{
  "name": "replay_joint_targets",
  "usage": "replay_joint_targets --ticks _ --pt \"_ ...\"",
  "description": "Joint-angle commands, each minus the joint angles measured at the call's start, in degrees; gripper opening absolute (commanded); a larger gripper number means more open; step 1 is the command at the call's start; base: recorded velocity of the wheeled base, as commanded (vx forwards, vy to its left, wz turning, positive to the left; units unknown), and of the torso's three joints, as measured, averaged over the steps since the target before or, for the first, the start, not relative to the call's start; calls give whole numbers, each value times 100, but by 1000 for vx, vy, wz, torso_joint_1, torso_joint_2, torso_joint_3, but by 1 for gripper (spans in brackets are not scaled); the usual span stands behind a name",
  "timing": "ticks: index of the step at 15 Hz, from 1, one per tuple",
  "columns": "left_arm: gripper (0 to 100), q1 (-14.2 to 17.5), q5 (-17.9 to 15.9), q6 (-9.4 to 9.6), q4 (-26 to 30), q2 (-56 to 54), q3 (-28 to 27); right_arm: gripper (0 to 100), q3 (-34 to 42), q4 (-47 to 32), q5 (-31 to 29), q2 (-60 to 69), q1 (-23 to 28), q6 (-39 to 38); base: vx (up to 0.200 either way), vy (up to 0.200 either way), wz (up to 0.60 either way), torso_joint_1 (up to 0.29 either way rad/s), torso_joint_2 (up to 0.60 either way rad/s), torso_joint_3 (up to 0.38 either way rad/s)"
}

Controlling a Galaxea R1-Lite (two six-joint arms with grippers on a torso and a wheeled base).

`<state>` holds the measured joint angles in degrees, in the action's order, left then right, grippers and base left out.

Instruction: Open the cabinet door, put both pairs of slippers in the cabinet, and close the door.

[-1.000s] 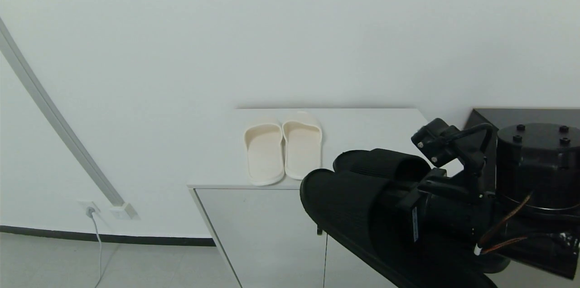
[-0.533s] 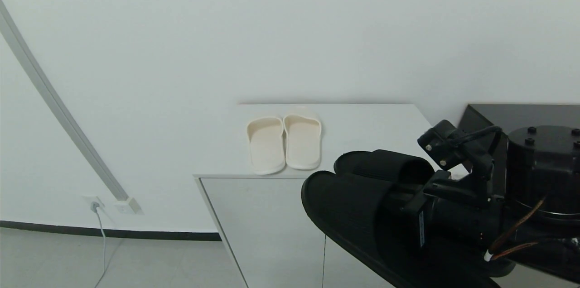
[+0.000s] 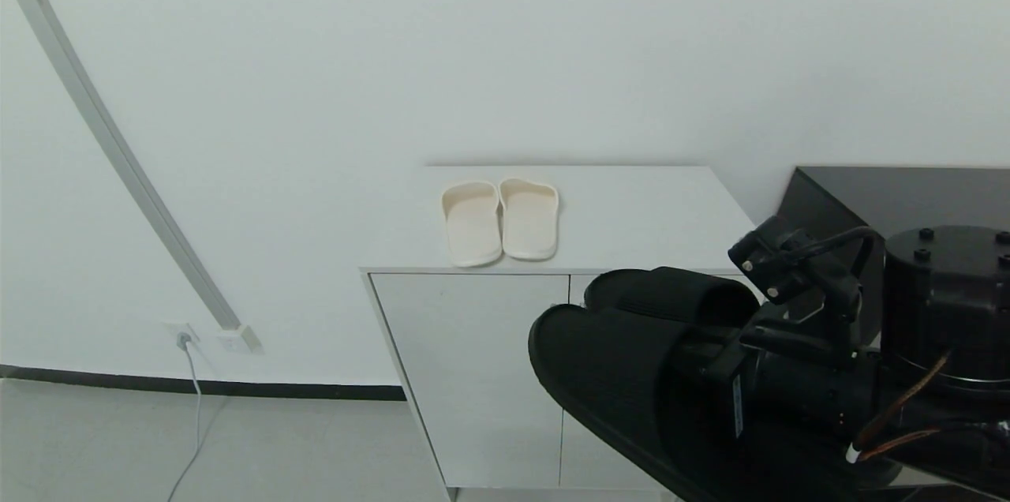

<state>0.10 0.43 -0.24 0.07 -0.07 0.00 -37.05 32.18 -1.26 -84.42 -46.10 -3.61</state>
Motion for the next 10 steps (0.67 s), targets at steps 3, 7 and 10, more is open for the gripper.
replay_joint_targets --ticks 3,7,10 --pt "0 -1 1 -11 1 7 0 0 22 7 3 -4 -30 0 0 0 0 0 0 0" --pt "0 -1 1 -2 1 7 -9 0 75 7 20 -4 -48 -8 0 0 0 0 0 0" --pt "0 -1 1 -2 1 7 -9 0 92 16 11 -4 -144 0 0 0 0 -67 159 89"
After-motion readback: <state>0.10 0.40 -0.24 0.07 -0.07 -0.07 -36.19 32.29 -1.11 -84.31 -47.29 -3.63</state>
